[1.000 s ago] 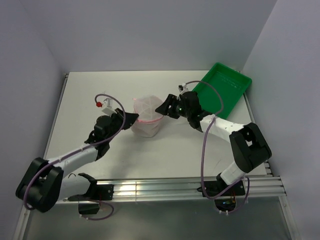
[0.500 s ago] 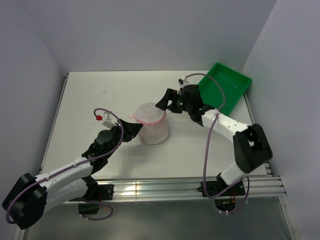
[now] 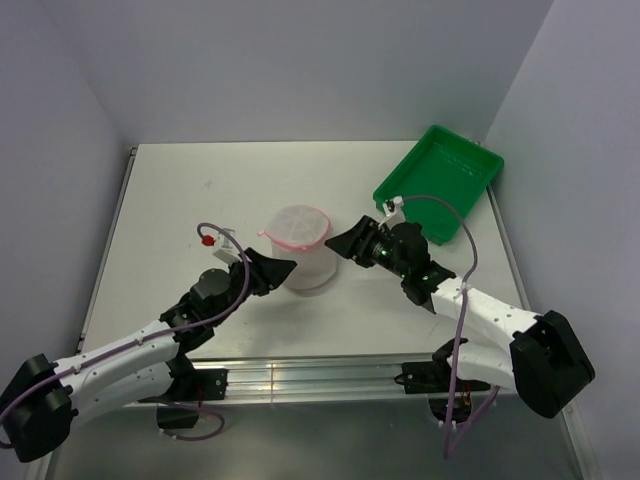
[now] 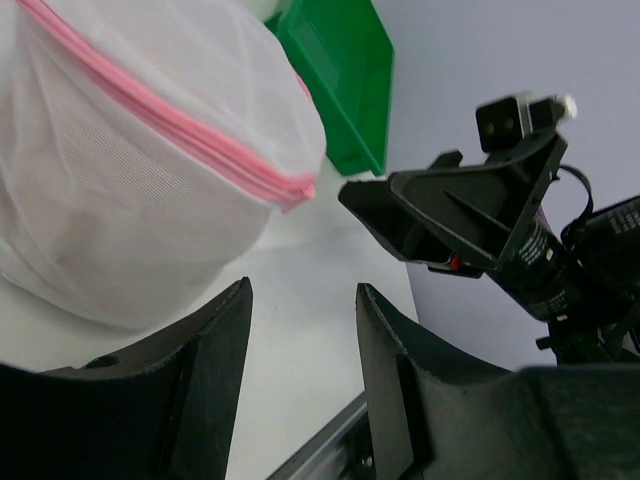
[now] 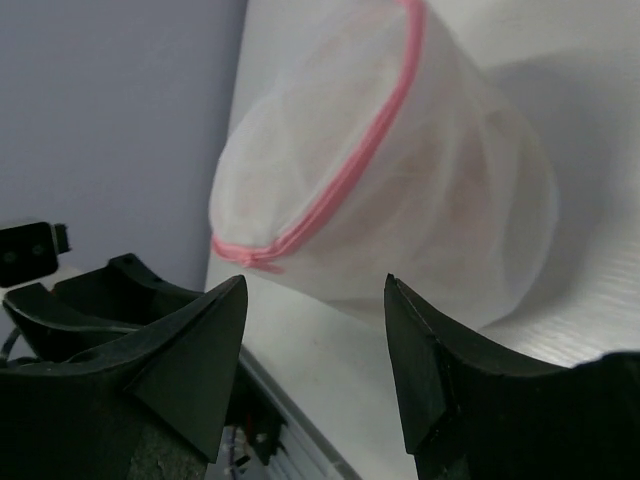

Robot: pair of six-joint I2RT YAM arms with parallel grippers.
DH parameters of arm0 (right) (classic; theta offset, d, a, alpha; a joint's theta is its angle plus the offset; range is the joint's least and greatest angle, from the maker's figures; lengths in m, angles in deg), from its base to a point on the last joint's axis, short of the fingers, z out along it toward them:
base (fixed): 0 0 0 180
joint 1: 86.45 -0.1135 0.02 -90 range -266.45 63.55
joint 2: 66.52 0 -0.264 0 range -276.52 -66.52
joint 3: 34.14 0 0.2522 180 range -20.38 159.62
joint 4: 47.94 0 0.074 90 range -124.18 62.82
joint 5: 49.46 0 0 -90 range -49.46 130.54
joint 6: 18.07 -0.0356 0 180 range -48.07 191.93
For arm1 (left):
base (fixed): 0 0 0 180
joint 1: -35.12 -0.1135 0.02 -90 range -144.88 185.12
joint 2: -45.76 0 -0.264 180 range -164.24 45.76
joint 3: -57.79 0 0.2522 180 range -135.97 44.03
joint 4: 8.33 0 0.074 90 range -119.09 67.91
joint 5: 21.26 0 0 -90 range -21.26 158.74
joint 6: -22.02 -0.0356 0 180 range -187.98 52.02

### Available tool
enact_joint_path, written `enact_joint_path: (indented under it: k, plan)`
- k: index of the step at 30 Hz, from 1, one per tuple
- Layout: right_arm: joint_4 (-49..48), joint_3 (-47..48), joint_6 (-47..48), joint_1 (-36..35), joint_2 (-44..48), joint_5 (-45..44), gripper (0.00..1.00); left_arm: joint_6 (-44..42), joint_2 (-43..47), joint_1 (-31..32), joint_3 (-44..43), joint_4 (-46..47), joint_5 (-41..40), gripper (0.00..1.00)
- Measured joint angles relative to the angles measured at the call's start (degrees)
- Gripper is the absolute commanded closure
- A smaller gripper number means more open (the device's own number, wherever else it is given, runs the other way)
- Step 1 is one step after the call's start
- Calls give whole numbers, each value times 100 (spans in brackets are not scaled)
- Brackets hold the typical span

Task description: Place the bra in the laundry bag and zip it closed

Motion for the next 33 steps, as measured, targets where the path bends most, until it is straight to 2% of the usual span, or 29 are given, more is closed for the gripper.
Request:
enact_joint_path:
  k: [5,12,14,21,22,24,27,31,33]
  plan:
    - [-634,31,-470,-356,-431,-57,36,7,-162,400,-197,-153,-17,48]
    - [-892,330,-702,-356,-1215,-151,40,-48,-780,461,-505,-48,4,47]
    - [-962,345,-743,-356,-1353,-153,48,-111,-1005,461,-678,-22,4,46]
    - [-1143,367,-850,-352,-1534,-131,64,-343,-1497,461,-1174,17,0,46]
    - [-1172,367,-855,-352,-1534,-127,68,-350,-1545,461,-1217,17,-2,47]
    - [-1224,367,-861,-352,-1534,-120,75,-348,-1591,461,-1237,15,-13,47]
    - [-1248,367,-890,-352,-1534,-116,79,-345,-1615,461,-1237,9,-59,47]
    - [-1298,367,-901,-352,-1534,-105,93,-350,-1639,461,-1237,11,-120,48]
    - [-1322,367,-898,-352,-1534,-101,97,-363,-1690,461,-1237,9,-149,48]
